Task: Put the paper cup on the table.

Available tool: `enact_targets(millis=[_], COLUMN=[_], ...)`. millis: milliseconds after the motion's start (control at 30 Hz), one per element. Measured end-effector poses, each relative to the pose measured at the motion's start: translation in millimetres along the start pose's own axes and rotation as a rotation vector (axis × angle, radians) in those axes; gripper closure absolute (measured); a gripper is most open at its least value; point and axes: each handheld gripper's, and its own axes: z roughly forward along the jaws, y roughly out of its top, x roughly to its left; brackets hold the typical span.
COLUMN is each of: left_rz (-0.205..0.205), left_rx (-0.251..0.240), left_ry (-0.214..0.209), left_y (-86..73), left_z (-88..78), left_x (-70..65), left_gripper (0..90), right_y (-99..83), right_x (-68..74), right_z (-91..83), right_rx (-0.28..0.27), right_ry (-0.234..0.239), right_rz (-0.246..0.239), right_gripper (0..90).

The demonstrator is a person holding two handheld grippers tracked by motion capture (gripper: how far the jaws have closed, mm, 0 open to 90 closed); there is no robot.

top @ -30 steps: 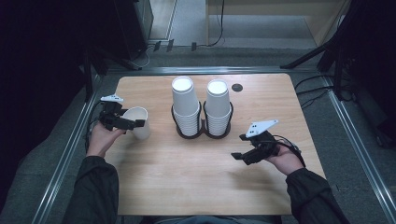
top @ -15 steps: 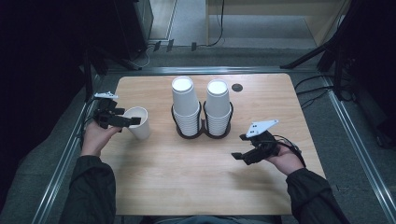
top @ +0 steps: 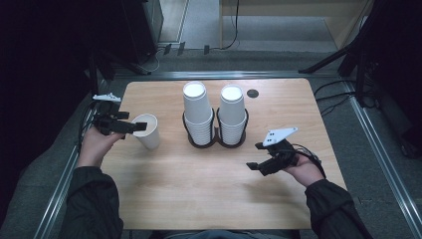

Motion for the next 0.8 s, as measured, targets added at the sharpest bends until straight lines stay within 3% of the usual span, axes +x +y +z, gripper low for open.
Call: enact_targets(millis=[267,367,467,800], left_rz=[0.054,0.030,0.055,0.132], left_rx=[0.002,0.011,0.010,0.052], left_ry=[-0.025,-0.061,-0.080,-0.075], left_y=[8.4,13.2,15.7,7.3], left_z=[-0.4,4.5,9.3,34.9], left_x=[-26.1,-36.2,-46.6,-74.1], left_gripper=[0.0,0.0,0.0,0.0], right_y=[1.8,1.2,0.4,3.3], right_x=[0.6,0.2,-1.0,-0.8], right_z=[-0.5,-1.0,-2.3,-3.0], right_rx=[-0.008,-0.008,-0.017,-0.028], right_ry=[-0.002,-0.006,-0.010,-0.018], right_rz=[0.005,0.008,0.014,0.028], right_gripper=[21.1,21.1,21.1,21.1])
